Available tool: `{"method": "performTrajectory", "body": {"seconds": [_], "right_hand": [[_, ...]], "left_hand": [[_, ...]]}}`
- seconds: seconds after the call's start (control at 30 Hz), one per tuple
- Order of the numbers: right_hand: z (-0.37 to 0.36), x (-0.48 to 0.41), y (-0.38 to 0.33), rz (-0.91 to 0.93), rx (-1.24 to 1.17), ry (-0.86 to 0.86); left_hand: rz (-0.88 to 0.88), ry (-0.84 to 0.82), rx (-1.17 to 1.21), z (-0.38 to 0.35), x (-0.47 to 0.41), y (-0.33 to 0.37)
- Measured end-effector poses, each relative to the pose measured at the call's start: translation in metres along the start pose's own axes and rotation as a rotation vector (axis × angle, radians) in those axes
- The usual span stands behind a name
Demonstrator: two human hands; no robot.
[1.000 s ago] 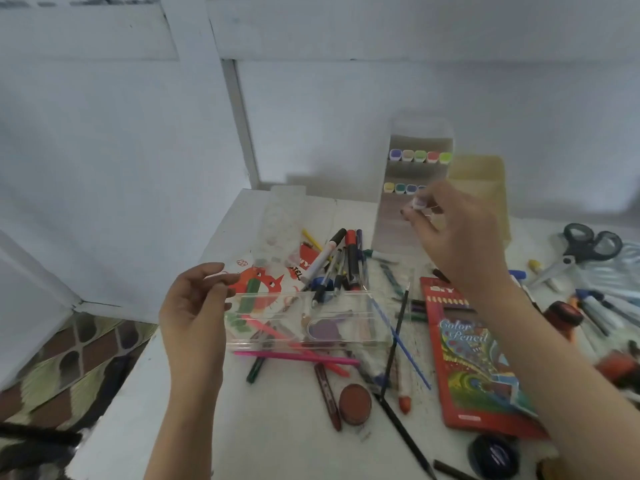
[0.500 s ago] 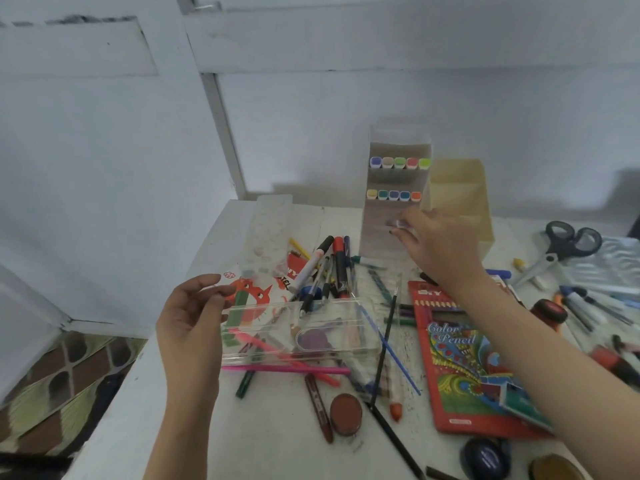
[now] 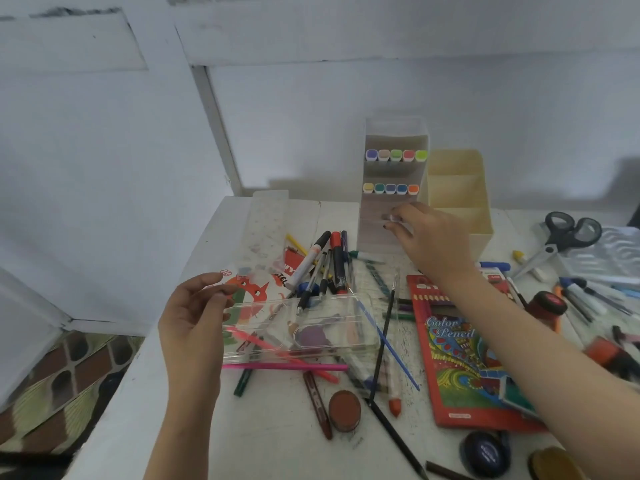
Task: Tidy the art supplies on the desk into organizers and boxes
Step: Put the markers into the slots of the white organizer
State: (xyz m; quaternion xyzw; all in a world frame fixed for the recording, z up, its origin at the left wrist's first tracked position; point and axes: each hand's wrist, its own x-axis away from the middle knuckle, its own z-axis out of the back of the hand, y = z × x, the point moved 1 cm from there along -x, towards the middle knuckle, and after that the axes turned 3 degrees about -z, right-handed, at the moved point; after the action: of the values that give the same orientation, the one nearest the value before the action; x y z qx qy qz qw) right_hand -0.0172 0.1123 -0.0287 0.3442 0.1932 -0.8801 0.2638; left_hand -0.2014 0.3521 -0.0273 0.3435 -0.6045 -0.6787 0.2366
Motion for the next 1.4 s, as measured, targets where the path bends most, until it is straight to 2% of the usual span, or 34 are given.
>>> {"method": "performTrajectory", "body": {"seconds": [0.3, 0.6, 0.8, 1.03, 1.17, 1.3, 1.37, 1.4], "right_hand": [[0.034, 0.03, -0.009, 0.014, -0.036, 0.064], [0.105, 0.084, 0.013, -0.169, -0.071, -0.001], [0.155, 0.134, 0.043, -0.376, -0.064, -0.05], [0.21, 0.185, 0.098, -0.613, 0.027, -0.167], [0.233, 0.198, 0.126, -0.685, 0.152, -0.123], [0.25, 0.217, 0.152, -0.75, 0.231, -0.117], [0.252, 0.228, 0.161, -0.794, 0.23, -0.198], [0.252, 0.235, 0.162, -0.82, 0.233, -0.292]], "left_hand": [[-0.028, -0.108, 0.043, -0.033, 0.01, 0.002], [-0.074, -0.369, 0.113, -0.111, 0.048, 0.01], [-0.031, -0.517, 0.154, -0.164, 0.084, 0.016], [-0.022, -0.668, 0.158, -0.227, 0.135, 0.024], [-0.023, -0.743, 0.155, -0.254, 0.163, 0.028], [-0.133, -0.869, -0.01, -0.274, 0.189, 0.029], [-0.313, -0.949, -0.218, -0.28, 0.198, 0.028], [-0.409, -1.002, -0.353, -0.284, 0.203, 0.028]]}}
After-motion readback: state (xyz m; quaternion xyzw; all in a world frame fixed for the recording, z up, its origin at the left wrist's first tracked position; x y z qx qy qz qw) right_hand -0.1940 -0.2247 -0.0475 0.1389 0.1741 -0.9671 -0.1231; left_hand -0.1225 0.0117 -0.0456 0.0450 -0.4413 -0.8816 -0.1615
